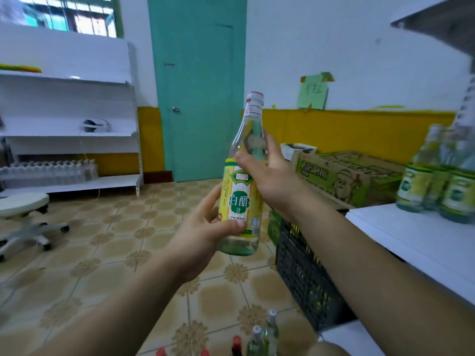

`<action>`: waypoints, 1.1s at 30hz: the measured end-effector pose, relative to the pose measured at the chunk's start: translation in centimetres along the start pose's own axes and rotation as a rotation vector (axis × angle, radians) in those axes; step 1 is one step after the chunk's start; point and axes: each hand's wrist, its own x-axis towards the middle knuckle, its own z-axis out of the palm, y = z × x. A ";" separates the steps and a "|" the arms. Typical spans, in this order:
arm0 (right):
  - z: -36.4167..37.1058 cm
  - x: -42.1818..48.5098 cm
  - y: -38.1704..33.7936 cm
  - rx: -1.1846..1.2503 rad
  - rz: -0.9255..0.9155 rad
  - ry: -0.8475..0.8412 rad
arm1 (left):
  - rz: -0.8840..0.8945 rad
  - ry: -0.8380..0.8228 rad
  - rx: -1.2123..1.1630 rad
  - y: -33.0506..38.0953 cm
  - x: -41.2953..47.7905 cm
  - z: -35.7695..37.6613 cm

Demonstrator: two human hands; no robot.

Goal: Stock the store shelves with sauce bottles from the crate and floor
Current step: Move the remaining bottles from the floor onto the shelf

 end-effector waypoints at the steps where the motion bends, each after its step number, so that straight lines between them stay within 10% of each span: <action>1: -0.4 -0.3 0.0 -0.038 0.008 0.008 | -0.002 -0.027 0.017 -0.4 0.4 0.1; 20: -23.2 -6.0 4.8 -0.399 0.120 0.670 | -0.027 -0.644 0.273 -11.8 17.0 19.4; 29: -32.7 -5.7 9.7 -0.462 0.201 0.870 | 0.007 -0.776 1.167 -17.5 26.3 24.5; 33: -35.1 -4.2 11.4 -0.508 0.232 0.889 | 0.014 -0.790 1.211 -19.7 28.1 25.4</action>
